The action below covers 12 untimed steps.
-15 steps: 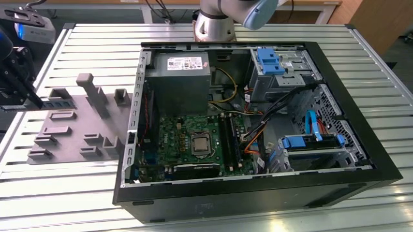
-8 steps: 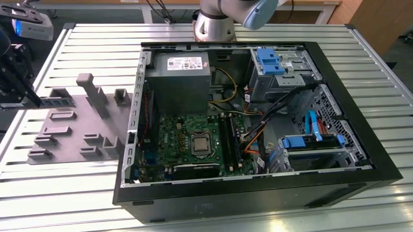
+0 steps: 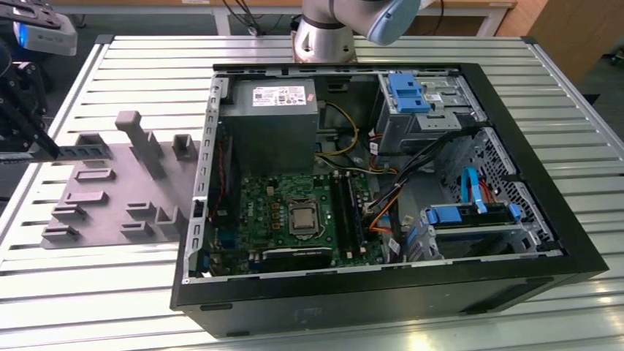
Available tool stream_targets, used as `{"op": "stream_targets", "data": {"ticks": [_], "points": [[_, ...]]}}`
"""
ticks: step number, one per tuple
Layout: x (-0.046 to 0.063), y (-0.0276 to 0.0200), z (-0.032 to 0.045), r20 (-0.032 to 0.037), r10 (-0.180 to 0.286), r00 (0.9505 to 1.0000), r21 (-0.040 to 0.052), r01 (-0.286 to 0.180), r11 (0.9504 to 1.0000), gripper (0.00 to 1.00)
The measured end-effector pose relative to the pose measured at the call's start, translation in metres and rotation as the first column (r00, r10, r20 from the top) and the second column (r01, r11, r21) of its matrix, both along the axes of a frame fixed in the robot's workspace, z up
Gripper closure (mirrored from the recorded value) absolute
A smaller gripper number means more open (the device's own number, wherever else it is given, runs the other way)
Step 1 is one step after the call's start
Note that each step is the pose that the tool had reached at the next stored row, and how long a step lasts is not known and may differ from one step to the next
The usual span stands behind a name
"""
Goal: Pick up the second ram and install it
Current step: 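Pick up the second ram and move it above second insertion slot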
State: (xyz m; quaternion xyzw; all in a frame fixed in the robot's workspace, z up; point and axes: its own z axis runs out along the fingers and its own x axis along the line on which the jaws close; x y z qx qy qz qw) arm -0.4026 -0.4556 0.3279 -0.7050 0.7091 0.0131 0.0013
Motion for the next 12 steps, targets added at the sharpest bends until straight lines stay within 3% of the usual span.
{"op": "stream_targets", "data": {"ticks": [12], "points": [[0.000, 0.0001, 0.0131, 0.0000, 0.000, 1.0000, 0.0000, 0.000, 1.0000, 0.86]]}}
